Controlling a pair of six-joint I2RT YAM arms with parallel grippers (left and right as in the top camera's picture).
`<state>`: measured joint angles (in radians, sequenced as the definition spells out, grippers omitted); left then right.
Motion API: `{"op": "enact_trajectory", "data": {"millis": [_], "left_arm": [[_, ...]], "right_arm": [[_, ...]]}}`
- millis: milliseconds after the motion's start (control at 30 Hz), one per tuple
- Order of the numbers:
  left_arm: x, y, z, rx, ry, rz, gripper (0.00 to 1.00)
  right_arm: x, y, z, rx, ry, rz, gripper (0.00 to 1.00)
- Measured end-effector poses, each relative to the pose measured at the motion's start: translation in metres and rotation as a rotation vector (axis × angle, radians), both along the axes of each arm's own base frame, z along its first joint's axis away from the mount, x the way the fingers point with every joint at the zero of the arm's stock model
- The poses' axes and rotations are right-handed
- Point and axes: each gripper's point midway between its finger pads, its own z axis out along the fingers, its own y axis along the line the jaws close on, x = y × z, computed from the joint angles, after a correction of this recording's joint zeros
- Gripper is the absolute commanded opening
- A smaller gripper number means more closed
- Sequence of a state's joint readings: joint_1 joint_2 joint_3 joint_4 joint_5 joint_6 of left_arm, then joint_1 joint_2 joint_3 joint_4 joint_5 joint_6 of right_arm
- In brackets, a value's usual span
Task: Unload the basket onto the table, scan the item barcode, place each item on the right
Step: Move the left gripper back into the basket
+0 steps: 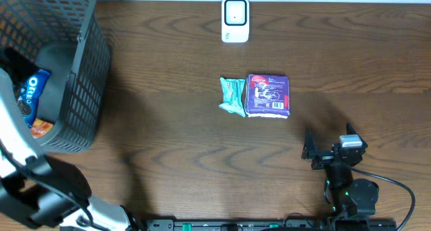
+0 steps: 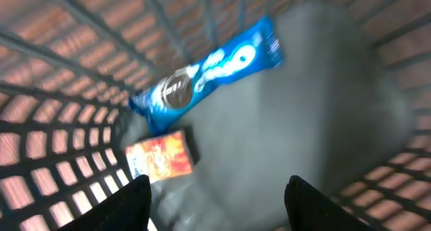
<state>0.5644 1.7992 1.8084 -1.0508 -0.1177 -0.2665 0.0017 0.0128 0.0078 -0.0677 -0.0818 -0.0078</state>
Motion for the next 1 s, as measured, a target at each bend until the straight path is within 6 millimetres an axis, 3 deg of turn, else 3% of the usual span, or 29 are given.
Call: {"op": "enact_trajectory", "data": {"millis": [167,367,600,767,1000], "left_arm": [[-0.014,0.009,-0.048,-0.02,0.161,0.085,0.64],[-0.024,0.021,-0.079,0.004,0.283,0.148,0.63],[-0.035,0.023,-0.124,-0.031,0.419,0.192,0.61],[-0.046,0.023,-0.141,-0.033,0.484,0.256,0.61],[-0.047,0.024,-0.146,-0.03,0.491,0.288,0.61]], "right_arm": [[0.0,0.0,0.0,0.0,0.0,0.0,0.99],[0.0,0.0,0.0,0.0,0.0,0.0,0.99],[0.0,0.0,0.0,0.0,0.0,0.0,0.99],[0.0,0.0,0.0,0.0,0.0,0.0,0.99],[0.0,0.0,0.0,0.0,0.0,0.0,0.99]]}}
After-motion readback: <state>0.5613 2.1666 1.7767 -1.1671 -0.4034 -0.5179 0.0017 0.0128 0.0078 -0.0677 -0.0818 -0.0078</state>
